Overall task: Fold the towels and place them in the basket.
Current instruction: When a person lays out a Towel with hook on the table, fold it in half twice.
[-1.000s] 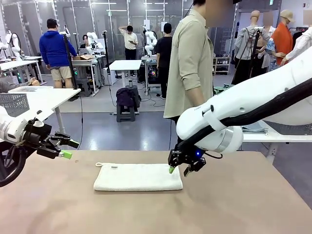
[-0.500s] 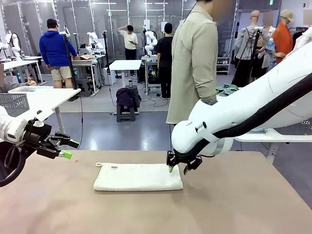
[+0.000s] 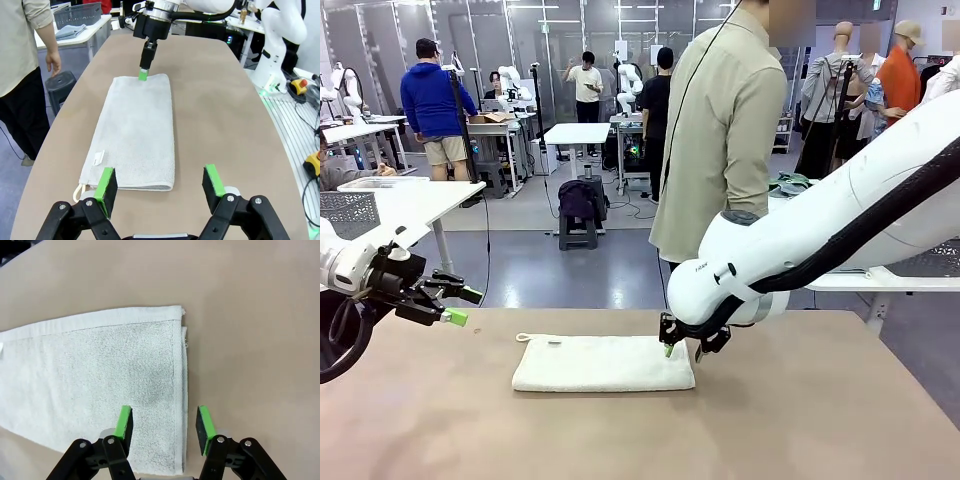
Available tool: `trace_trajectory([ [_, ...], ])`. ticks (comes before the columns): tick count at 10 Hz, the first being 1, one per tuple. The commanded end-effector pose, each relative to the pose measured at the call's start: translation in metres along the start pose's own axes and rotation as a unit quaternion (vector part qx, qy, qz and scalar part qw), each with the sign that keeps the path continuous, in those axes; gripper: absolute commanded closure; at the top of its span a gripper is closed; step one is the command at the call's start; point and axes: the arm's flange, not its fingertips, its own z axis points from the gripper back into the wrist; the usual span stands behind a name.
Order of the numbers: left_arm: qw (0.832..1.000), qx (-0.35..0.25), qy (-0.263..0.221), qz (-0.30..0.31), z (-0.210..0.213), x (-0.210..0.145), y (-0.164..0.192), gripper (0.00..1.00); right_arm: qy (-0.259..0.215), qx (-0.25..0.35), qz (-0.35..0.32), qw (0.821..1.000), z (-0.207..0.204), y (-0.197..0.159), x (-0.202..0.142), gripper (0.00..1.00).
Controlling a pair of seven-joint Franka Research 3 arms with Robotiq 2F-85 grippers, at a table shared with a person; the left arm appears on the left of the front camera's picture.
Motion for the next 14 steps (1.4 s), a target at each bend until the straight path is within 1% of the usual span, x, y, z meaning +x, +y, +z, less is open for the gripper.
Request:
trace_trajectory([
  [1, 1.000, 0.001, -0.001, -0.001, 0.002, 0.001, -0.003, 0.13, -0.013, -0.021, -0.018, 1.000, -0.006, 0.013, 0.003, 0.35],
  [5, 1.000, 0.001, -0.001, -0.001, 0.002, 0.001, -0.003, 0.13, -0.010, -0.024, -0.018, 0.999, -0.015, 0.016, 0.002, 0.35],
  [6, 1.000, 0.001, -0.001, -0.001, 0.002, 0.001, -0.003, 0.13, -0.008, -0.027, -0.020, 0.999, -0.016, 0.016, 0.003, 0.54],
  [7, 1.000, 0.001, -0.001, -0.001, 0.002, 0.001, -0.003, 0.13, -0.005, -0.027, -0.020, 0.999, -0.017, 0.015, 0.003, 0.54],
  [8, 1.000, 0.001, -0.001, -0.001, 0.002, 0.001, -0.003, 0.13, -0.003, -0.027, -0.020, 0.999, -0.018, 0.015, 0.002, 0.73],
  [9, 1.000, 0.001, -0.001, -0.001, 0.002, 0.001, -0.003, 0.13, -0.002, -0.025, -0.018, 1.000, -0.018, 0.014, 0.002, 0.58],
  [10, 1.000, 0.001, -0.001, -0.001, 0.002, 0.001, -0.003, 0.13, -0.003, -0.025, -0.018, 1.000, -0.018, 0.014, 0.002, 0.93],
  [11, 1.000, 0.001, -0.001, -0.001, 0.002, 0.001, -0.003, 0.13, -0.003, -0.027, -0.018, 0.999, -0.017, 0.013, 0.002, 0.77],
  [12, 1.000, 0.001, -0.001, -0.001, 0.002, 0.001, -0.003, 0.13, -0.003, -0.028, -0.018, 0.999, -0.017, 0.013, 0.002, 1.00],
  [13, 1.000, 0.001, -0.001, -0.001, 0.002, 0.001, -0.003, 0.13, -0.001, -0.027, -0.018, 0.999, -0.017, 0.012, 0.002, 0.97],
  [14, 1.000, 0.001, -0.001, -0.001, 0.002, 0.001, -0.003, 0.13, 0.001, -0.028, -0.018, 0.999, -0.018, 0.012, 0.002, 1.00],
])
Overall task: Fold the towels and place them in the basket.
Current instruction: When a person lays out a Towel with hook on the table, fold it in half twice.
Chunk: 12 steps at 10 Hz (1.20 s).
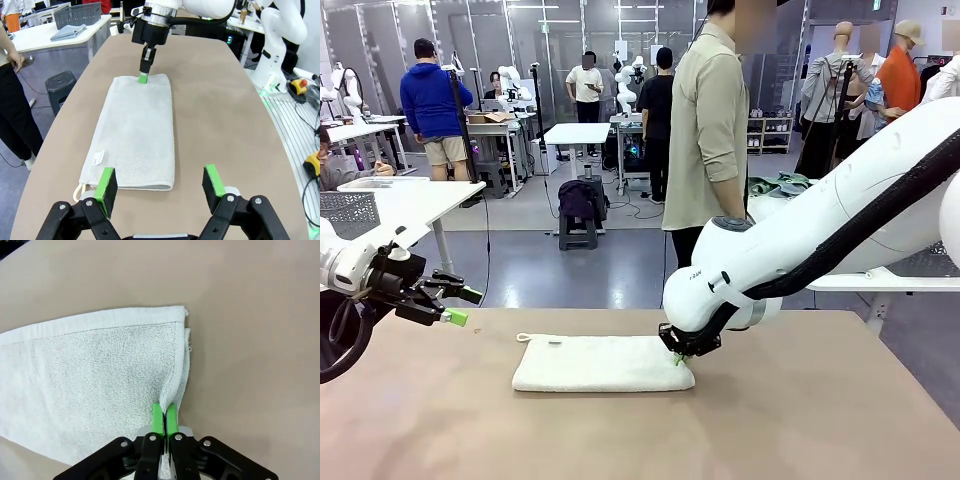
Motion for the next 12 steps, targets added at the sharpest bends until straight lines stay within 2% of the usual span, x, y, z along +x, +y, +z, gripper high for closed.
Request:
trace_trajectory([
  [1, 1.000, 0.001, -0.001, -0.001, 0.002, 0.001, -0.003, 0.13, 0.000, -0.015, -0.015, 1.000, -0.005, 0.006, 0.001, 1.00],
  [4, 1.000, 0.001, -0.001, -0.001, 0.002, 0.001, -0.003, 0.13, -0.004, -0.014, 0.014, 1.000, 0.010, -0.020, 0.004, 1.00],
  [8, 1.000, 0.001, -0.001, -0.001, 0.002, 0.001, -0.003, 0.13, -0.004, -0.021, 0.010, 1.000, 0.024, -0.054, 0.005, 1.00],
  [10, 1.000, 0.001, -0.001, -0.001, 0.002, 0.001, -0.003, 0.13, -0.017, -0.027, 0.023, 0.999, 0.047, -0.044, 0.001, 1.00],
  [12, 1.000, 0.001, -0.001, -0.001, 0.002, 0.001, -0.003, 0.13, -0.047, -0.044, 0.052, 0.997, 0.086, -0.015, 0.002, 1.00],
])
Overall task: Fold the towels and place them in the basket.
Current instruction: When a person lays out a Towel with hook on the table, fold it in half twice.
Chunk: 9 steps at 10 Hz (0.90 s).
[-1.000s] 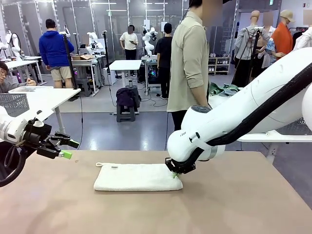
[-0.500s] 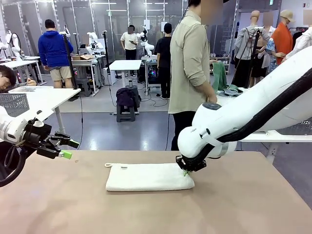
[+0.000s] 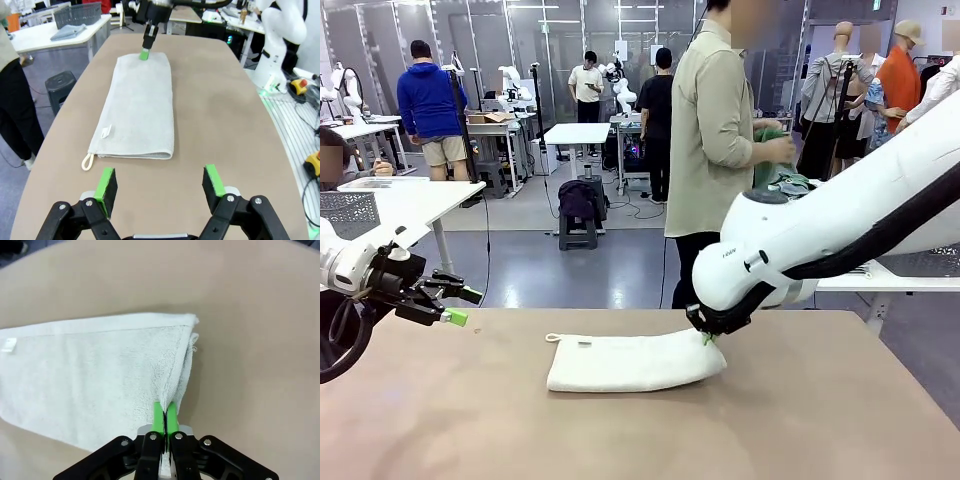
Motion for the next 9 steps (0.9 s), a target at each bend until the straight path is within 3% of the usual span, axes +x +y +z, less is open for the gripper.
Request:
trace_trajectory([
  [1, 1.000, 0.001, -0.001, -0.001, 0.002, 0.001, -0.003, 0.13, -0.022, -0.031, 0.025, 0.999, 0.037, 0.035, 0.001, 1.00],
  [4, 1.000, 0.001, -0.001, -0.001, 0.002, 0.001, -0.003, 0.13, -0.014, -0.053, 0.063, 0.997, 0.061, 0.116, 0.008, 1.00],
  [9, 1.000, 0.001, -0.001, -0.001, 0.002, 0.001, -0.003, 0.13, 0.021, -0.050, 0.081, 0.995, 0.014, 0.228, 0.009, 1.00],
])
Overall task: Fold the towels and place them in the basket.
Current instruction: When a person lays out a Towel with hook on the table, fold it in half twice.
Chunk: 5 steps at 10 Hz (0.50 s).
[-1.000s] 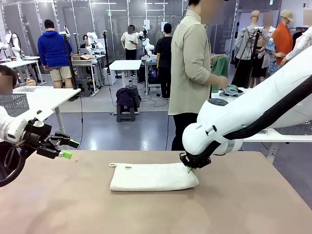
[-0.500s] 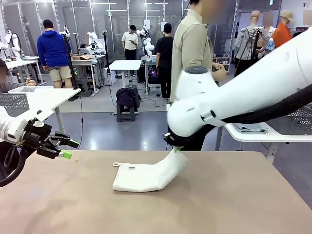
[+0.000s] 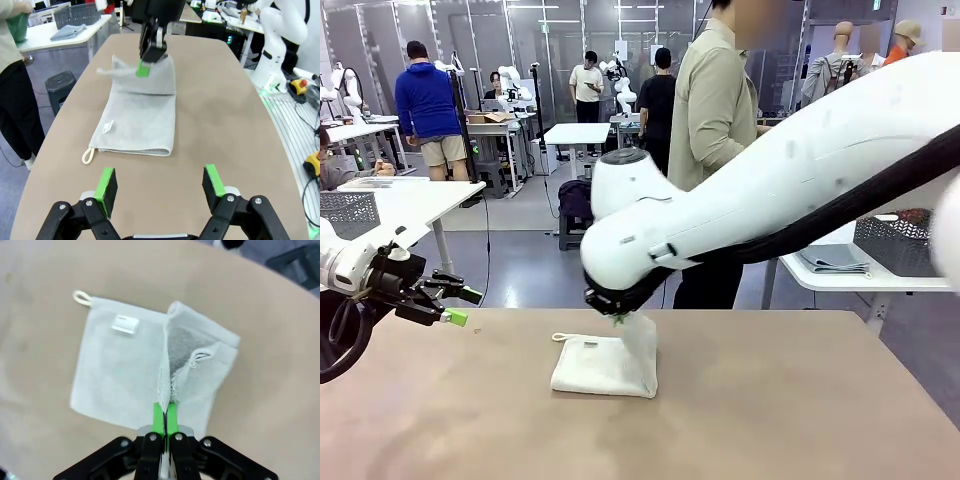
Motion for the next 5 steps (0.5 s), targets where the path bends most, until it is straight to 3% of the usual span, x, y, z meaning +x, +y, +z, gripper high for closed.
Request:
trace_trajectory([
  [1, 1.000, 0.001, -0.001, -0.001, 0.002, 0.001, -0.003, 0.13, 0.012, -0.006, -0.025, 1.000, -0.009, 0.035, 0.018, 1.00],
  [5, 1.000, 0.001, -0.001, -0.001, 0.002, 0.001, -0.003, 0.13, 0.013, -0.011, -0.035, 0.999, -0.031, 0.077, 0.022, 1.00],
])
